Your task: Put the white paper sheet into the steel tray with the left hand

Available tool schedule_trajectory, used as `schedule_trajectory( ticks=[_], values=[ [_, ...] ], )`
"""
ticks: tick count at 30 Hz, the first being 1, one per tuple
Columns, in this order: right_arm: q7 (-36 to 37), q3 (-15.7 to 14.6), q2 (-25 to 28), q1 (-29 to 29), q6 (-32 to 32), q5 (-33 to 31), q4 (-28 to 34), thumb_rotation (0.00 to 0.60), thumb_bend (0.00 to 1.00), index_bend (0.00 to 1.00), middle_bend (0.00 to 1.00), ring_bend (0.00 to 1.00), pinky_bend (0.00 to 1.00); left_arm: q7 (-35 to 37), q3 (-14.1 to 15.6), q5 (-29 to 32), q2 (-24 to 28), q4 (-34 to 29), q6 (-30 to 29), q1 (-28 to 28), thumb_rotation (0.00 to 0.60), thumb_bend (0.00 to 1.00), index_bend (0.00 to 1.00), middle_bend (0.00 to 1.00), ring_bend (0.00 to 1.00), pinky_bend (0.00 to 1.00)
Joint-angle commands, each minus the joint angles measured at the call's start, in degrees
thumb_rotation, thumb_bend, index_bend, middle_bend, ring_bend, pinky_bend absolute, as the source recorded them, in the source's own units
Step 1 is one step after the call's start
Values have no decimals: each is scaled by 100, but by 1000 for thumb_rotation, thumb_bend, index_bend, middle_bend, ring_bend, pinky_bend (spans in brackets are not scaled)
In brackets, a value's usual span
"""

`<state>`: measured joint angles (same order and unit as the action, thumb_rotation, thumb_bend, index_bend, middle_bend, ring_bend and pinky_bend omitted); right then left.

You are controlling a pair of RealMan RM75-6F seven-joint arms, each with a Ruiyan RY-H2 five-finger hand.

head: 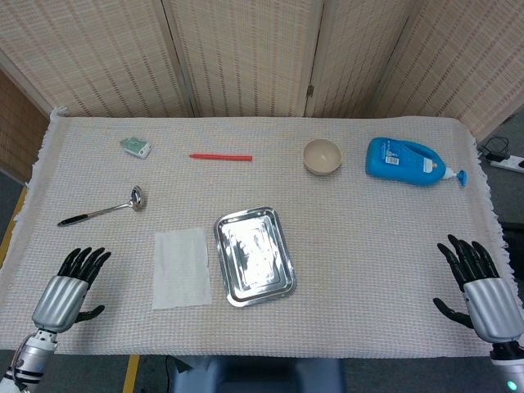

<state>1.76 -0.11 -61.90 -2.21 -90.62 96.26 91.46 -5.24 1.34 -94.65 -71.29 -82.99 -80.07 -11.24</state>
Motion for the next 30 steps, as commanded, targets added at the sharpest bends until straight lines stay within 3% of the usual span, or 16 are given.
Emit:
schedule_trajectory(
  ticks=[1, 3, 4, 7, 11, 22, 30],
  values=[
    [-9, 23, -55, -30, 10, 11, -49, 600, 238, 0, 0, 0, 0, 620, 41, -637, -447, 1115, -276, -296, 600, 57, 288, 834, 659, 805],
    [-31, 3, -94, -55, 73, 24, -75, 600, 238, 0, 0, 0, 0, 966, 82, -887, -627, 1672, -409, -431, 600, 56, 402, 983, 851, 954],
    [-25, -30, -102, -83, 143, 52, -93, 600, 238, 0, 0, 0, 0, 1264, 144, -1062, -738, 2055, -486, -531, 600, 55, 458, 1000, 926, 992],
    [20, -110, -94, -160, 348, 93, -106, 600, 238, 0, 0, 0, 0, 1951, 290, -1344, -1004, 2929, -625, -730, 600, 56, 543, 1000, 998, 1000],
    [-25, -105, -141, -222, 444, 82, -137, 600, 238, 0, 0, 0, 0, 2455, 406, -1462, -1488, 4083, -694, -906, 600, 61, 562, 1000, 1000, 1000],
    [-37, -105, -224, -300, 545, 48, -176, 600, 238, 0, 0, 0, 0, 3466, 729, -1467, -2415, 6092, -697, -1135, 600, 107, 535, 1000, 1000, 1000],
    [-77, -113, -237, -286, 485, 61, -159, 600, 238, 0, 0, 0, 0, 4101, 690, -1287, -2980, 6919, -1387, -1127, 600, 143, 528, 1000, 1000, 1000]
  ],
)
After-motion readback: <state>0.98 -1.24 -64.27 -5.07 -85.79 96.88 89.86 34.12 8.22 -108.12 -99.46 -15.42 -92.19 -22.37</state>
